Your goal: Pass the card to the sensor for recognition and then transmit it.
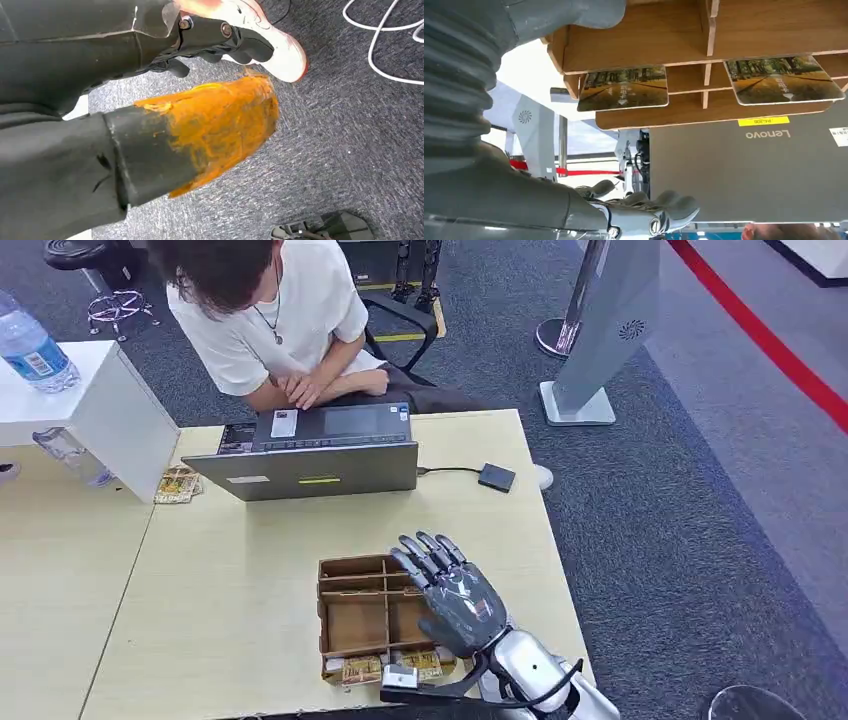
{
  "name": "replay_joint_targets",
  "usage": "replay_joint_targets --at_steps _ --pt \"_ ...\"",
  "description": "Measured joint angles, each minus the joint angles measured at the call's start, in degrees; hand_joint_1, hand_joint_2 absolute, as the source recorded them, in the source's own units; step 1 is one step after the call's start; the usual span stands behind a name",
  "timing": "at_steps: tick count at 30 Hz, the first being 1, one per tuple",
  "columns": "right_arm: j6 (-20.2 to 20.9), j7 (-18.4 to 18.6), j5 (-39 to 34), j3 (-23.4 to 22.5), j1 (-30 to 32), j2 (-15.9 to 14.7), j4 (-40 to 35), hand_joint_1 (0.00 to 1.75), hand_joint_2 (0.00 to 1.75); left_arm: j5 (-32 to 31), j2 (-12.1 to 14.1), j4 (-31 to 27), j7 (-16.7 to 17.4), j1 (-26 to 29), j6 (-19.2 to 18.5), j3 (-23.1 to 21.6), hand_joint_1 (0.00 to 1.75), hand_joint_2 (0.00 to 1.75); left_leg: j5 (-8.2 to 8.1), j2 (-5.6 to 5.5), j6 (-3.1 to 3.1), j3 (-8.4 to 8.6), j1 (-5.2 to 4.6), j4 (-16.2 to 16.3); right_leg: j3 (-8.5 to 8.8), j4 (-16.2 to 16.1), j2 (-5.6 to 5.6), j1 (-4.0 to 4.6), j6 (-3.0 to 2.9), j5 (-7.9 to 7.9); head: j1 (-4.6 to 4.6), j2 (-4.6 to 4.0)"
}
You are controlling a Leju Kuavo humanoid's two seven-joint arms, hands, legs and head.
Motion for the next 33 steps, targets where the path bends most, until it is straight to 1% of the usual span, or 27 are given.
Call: replay_joint_targets --at_steps 10,11,13,15,16,18,19,20,24,26,27,28,29,30,32,33 --pt "0.0 0.3 -0.1 -0.2 -0.1 -0.1 0.3 0.23 1.75 -0.2 0.0 0.0 0.0 0.0 -0.2 -0.4 0.00 0.00 0.00 0.00 0.00 0.00 0.00 0.0 0.00 0.0 0.00 0.00 0.00 0.00 0.00 0.00" --pt "0.0 0.3 -0.1 -0.2 -0.1 -0.1 0.3 0.21 1.75 -0.2 0.0 0.0 0.0 0.0 -0.2 -0.5 0.00 0.00 0.00 0.00 0.00 0.00 0.00 0.0 0.00 0.0 0.00 0.00 0.00 0.00 0.00 0.00" --pt "0.0 0.3 -0.1 -0.3 -0.1 -0.1 0.3 0.26 1.75 -0.2 0.0 0.0 0.0 0.0 -0.3 -0.6 0.00 0.00 0.00 0.00 0.00 0.00 0.00 0.0 0.00 0.0 0.00 0.00 0.00 0.00 0.00 0.00" --pt "0.0 0.3 -0.1 -0.3 -0.1 -0.1 0.3 0.24 1.75 -0.3 0.0 0.0 0.0 0.0 -0.3 -0.8 0.00 0.00 0.00 0.00 0.00 0.00 0.00 0.0 0.00 0.0 0.00 0.00 0.00 0.00 0.00 0.00" --pt "0.0 0.3 -0.1 -0.3 -0.1 -0.1 0.3 0.28 1.75 -0.3 0.0 0.0 0.0 0.0 -0.3 -0.8 0.00 0.00 0.00 0.00 0.00 0.00 0.00 0.0 0.00 0.0 0.00 0.00 0.00 0.00 0.00 0.00" --pt "0.0 0.3 -0.1 -0.3 -0.1 -0.2 0.4 0.30 1.75 -0.3 0.0 0.0 0.0 0.0 -0.3 -0.9 0.00 0.00 0.00 0.00 0.00 0.00 0.00 0.0 0.00 0.0 0.00 0.00 0.00 0.00 0.00 0.00" --pt "0.0 0.3 -0.1 -0.3 -0.1 -0.2 0.4 0.38 1.75 -0.3 0.0 0.0 0.0 0.0 -0.3 -0.9 0.00 0.00 0.00 0.00 0.00 0.00 0.00 0.0 0.00 0.0 0.00 0.00 0.00 0.00 0.00 0.00" --pt "0.1 0.3 -0.1 -0.4 -0.1 -0.2 0.4 0.42 1.75 -0.4 0.0 0.0 0.0 0.0 -0.3 -0.9 0.00 0.00 0.00 0.00 0.00 0.00 0.00 0.0 0.00 0.0 0.00 0.00 0.00 0.00 0.00 0.00" --pt "0.1 0.3 -0.1 -0.4 -0.1 -0.3 0.4 0.44 1.75 -0.4 0.0 0.0 0.0 0.0 -0.3 -0.9 0.00 0.00 0.00 0.00 0.00 0.00 0.00 0.0 0.00 0.0 0.00 0.00 0.00 0.00 0.00 0.00" --pt "0.1 0.3 -0.1 -0.5 -0.1 -0.3 0.4 0.54 1.75 -0.4 0.0 0.0 0.0 0.0 -0.3 -0.9 0.00 0.00 0.00 0.00 0.00 0.00 0.00 0.0 0.00 0.0 0.00 0.00 0.00 0.00 0.00 0.00" --pt "0.1 0.4 -0.1 -0.5 -0.1 -0.3 0.4 0.70 1.75 -0.4 0.0 0.0 0.0 0.0 -0.3 -0.9 0.00 0.00 0.00 0.00 0.00 0.00 0.00 0.0 0.00 0.0 0.00 0.00 0.00 0.00 0.00 0.00" --pt "0.1 0.3 -0.1 -0.5 -0.1 -0.3 0.4 0.93 1.75 -0.4 0.0 0.0 0.0 0.0 -0.3 -0.9 0.00 0.00 0.00 0.00 0.00 0.00 0.00 0.0 0.00 0.0 0.00 0.00 0.00 0.00 0.00 0.00" --pt "0.1 0.3 -0.1 -0.5 -0.1 -0.3 0.4 0.94 1.75 -0.4 0.0 0.0 0.0 0.0 -0.3 -0.9 0.00 0.00 0.00 0.00 0.00 0.00 0.00 0.0 0.00 0.0 0.00 0.00 0.00 0.00 0.00 0.00" --pt "0.1 0.3 -0.1 -0.5 -0.1 -0.3 0.4 0.75 1.75 -0.4 0.0 0.0 0.0 0.0 -0.3 -0.9 0.00 0.00 0.00 0.00 0.00 0.00 0.00 0.0 0.00 0.0 0.00 0.00 0.00 0.00 0.00 0.00" --pt "0.1 0.3 -0.1 -0.5 -0.1 -0.3 0.4 0.70 1.75 -0.4 0.0 0.0 0.0 0.0 -0.3 -0.9 0.00 0.00 0.00 0.00 0.00 0.00 0.00 0.0 0.00 0.0 0.00 0.00 0.00 0.00 0.00 0.00" --pt "0.1 0.3 -0.1 -0.5 -0.1 -0.3 0.5 0.73 1.75 -0.4 0.0 0.0 0.0 0.0 -0.3 -0.9 0.00 0.00 0.00 0.00 0.00 0.00 0.00 0.0 0.00 0.0 0.00 0.00 0.00 0.00 0.00 0.00"
